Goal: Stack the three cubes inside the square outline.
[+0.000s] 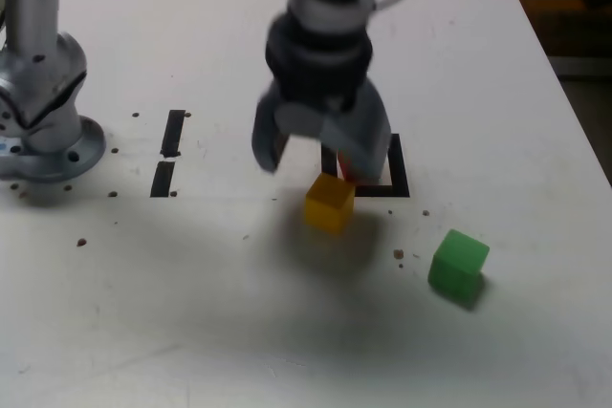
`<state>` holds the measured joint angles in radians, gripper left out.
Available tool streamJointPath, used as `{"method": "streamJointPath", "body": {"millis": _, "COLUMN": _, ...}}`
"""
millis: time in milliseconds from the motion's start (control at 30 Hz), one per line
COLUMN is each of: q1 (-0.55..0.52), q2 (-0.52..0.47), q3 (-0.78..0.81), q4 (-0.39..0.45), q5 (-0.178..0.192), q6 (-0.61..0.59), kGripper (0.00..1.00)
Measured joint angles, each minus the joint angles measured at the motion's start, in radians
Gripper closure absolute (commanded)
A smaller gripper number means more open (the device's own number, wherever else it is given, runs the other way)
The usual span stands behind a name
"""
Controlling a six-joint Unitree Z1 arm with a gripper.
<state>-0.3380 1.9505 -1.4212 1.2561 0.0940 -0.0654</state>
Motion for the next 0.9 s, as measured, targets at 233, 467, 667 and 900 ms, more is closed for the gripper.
{"method": "streamJointPath", "body": {"millis": 233, "q1": -0.007, "q2": 0.055, "q3": 0.044, "q4": -0.083, "q5": 0.004, "q6": -0.008, "kGripper": 0.07}}
{"method": "streamJointPath", "body": {"millis": 467, "q1": -0.007, "q2": 0.081, "q3": 0.075, "q4": -0.148, "q5": -0.009, "q6": -0.008, "kGripper": 0.25}}
{"method": "streamJointPath", "body": {"millis": 667, "q1": -0.007, "q2": 0.087, "q3": 0.094, "q4": -0.183, "q5": -0.011, "q6": -0.012, "kGripper": 0.58}}
{"method": "streamJointPath", "body": {"millis": 900, "q1": -0.007, "q2": 0.087, "q3": 0.077, "q4": -0.185, "q5": -0.014, "q6": -0.014, "kGripper": 0.77}}
